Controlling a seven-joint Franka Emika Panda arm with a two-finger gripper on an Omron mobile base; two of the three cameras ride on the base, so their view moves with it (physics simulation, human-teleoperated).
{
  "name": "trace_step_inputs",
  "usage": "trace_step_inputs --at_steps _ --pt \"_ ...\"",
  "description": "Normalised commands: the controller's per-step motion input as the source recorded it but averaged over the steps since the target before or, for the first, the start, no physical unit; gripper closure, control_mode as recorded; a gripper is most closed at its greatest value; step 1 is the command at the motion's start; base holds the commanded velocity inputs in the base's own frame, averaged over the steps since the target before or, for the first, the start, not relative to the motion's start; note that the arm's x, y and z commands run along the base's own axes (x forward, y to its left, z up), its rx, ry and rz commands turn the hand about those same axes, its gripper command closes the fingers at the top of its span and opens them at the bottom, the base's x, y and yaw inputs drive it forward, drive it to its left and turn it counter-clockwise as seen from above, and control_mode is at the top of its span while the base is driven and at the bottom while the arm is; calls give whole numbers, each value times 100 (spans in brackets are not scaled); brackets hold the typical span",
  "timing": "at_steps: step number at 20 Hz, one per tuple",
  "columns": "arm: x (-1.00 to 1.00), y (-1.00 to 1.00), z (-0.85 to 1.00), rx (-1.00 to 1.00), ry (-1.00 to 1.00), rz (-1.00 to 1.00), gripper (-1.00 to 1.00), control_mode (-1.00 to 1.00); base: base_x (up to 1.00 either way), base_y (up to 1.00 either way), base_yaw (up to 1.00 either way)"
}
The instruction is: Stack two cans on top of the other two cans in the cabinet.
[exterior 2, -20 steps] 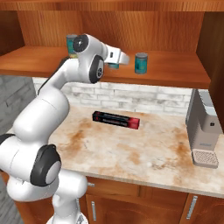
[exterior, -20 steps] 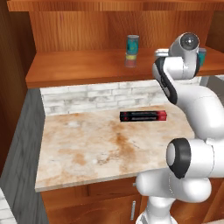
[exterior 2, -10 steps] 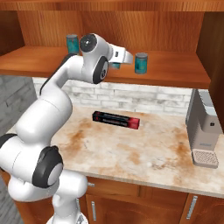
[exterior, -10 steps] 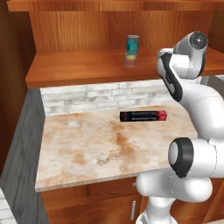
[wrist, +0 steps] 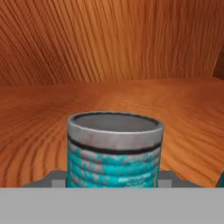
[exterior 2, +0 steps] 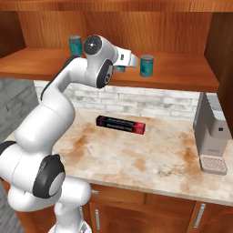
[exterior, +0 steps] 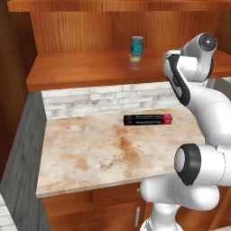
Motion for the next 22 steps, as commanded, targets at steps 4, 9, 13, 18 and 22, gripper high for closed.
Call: trace_step_inputs --at_steps 4,9,13,18,22 --pt "0 12 14 0 -9 -6 100 -100 0 0 0" --pt "-9 12 25 0 -18 -17 100 -100 0 0 0" --pt "-19 2 26 -1 -14 -26 100 -100 0 0 0" --pt "-9 0 29 0 -4 -26 100 -100 0 0 0" --pt "-6 -1 40 0 -9 -20 100 -100 0 0 0"
